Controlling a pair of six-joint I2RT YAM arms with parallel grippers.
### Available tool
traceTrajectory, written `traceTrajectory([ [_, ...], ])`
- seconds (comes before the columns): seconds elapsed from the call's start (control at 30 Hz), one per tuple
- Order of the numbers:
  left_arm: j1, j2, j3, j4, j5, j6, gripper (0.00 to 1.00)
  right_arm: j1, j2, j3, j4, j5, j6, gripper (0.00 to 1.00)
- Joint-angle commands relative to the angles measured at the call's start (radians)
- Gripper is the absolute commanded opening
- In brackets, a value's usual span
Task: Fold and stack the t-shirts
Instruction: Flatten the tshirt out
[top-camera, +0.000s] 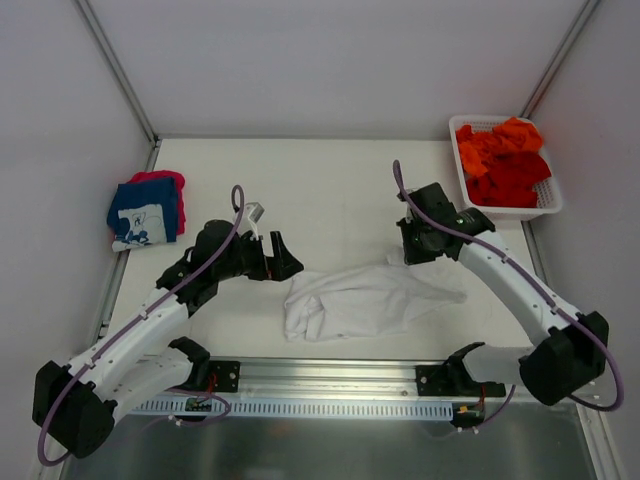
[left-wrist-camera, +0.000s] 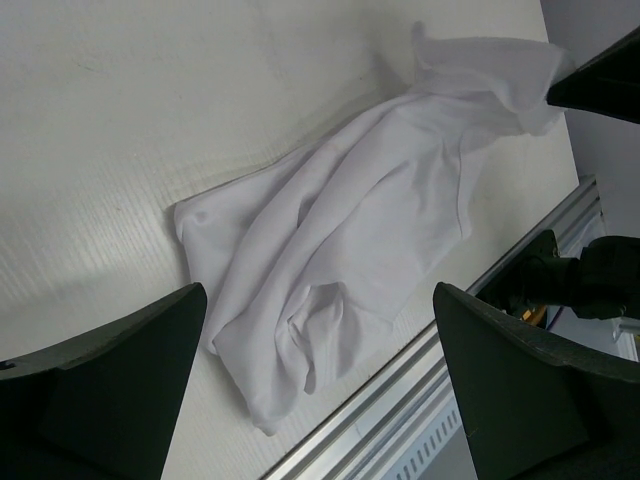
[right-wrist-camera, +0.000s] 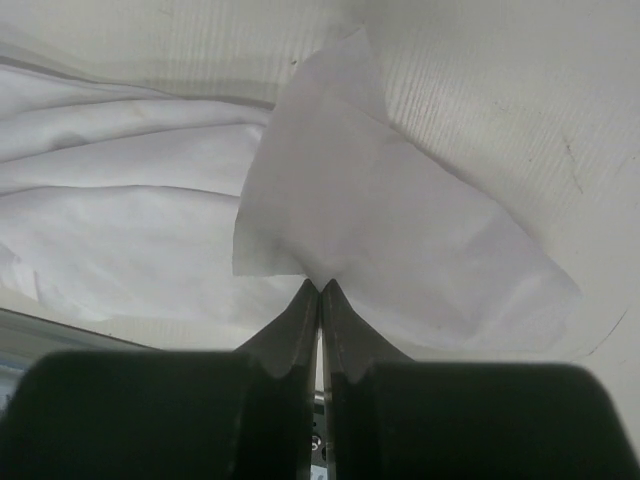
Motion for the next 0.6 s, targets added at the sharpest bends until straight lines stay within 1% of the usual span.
traceTrajectory([
  [0.0,-0.011,-0.024,0.031,-0.056,-0.003,-0.016,0.99,0.021,-0.075,-0.029,-0.069,-0.028,0.051,0.04],
  [0.17,-0.009,-0.036,0.039,-0.086,0.008,-0.039,0.99,0.045,-0.193,-0.064,-0.096,-0.028,0.09,0.04],
  [0.37,-0.011,-0.048,0.048,-0.114,-0.07,-0.043,0.99,0.064,-0.342,-0.109,-0.075,-0.041,0.122,0.03],
  [0.43,-0.011,-0.041,0.039,-0.128,-0.073,-0.048,0.99,0.064,-0.355,-0.097,-0.073,-0.028,0.113,0.03],
  [0.47,-0.011,-0.042,0.036,-0.132,-0.063,-0.048,0.99,0.064,-0.353,-0.081,-0.079,0.002,0.107,0.03],
  [0.57,-0.011,-0.068,0.028,-0.139,-0.098,-0.043,0.99,0.064,-0.313,0.012,-0.108,0.085,0.068,0.03],
])
